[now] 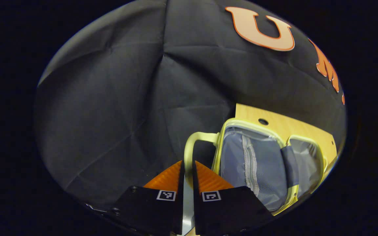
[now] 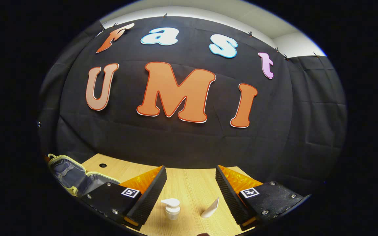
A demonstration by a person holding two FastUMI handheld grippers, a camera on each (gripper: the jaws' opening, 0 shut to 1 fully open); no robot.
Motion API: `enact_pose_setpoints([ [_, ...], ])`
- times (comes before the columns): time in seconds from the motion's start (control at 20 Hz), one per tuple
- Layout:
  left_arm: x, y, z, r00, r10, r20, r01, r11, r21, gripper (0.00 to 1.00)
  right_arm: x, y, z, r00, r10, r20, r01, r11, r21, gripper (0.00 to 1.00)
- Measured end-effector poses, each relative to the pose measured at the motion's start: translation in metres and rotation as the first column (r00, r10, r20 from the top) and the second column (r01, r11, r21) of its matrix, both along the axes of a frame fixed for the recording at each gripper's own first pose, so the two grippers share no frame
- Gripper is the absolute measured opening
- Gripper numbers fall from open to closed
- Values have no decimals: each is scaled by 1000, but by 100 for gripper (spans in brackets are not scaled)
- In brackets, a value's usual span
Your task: First open the suitcase, pack the skin care products into it, and then close the suitcase.
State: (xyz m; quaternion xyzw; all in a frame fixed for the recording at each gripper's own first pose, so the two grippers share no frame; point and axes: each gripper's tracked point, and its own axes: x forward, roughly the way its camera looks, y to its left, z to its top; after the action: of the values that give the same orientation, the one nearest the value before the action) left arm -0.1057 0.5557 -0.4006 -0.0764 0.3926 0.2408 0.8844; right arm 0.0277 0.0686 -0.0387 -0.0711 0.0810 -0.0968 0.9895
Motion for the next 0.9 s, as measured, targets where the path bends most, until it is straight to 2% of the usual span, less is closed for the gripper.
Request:
enact_pose_setpoints([
  [0.05,5,1,3,1000,12,0,-12,999,39,16,0,-2,-1,1000,0,-7,0,1000,-2,96],
  [0.15,18,-9,16,998,24,64,-27,999,41,21,-1,-9,2,1000,-5,2,5,1000,-13,96],
  [0.3,32,-33,47,991,0,137,-8,998,59,77,1,-21,1,1000,-5,6,6,1000,-27,96],
  [0.35,35,-40,62,987,-14,163,2,997,76,80,3,-24,1,1000,-2,7,3,1000,-29,96],
  [0.4,40,-52,76,981,-35,189,17,995,96,92,4,-28,2,1000,0,10,0,1000,-29,96],
  [0.5,49,-75,110,969,-85,232,55,990,134,98,7,-35,1,1000,12,16,-12,1000,-26,96],
  [0.85,52,-186,220,892,-277,356,186,945,269,97,6,-69,-6,998,55,25,-54,998,-44,96],
  [0.9,66,-204,235,877,-303,373,202,937,285,96,5,-73,-7,998,65,24,-63,997,-46,96],
])
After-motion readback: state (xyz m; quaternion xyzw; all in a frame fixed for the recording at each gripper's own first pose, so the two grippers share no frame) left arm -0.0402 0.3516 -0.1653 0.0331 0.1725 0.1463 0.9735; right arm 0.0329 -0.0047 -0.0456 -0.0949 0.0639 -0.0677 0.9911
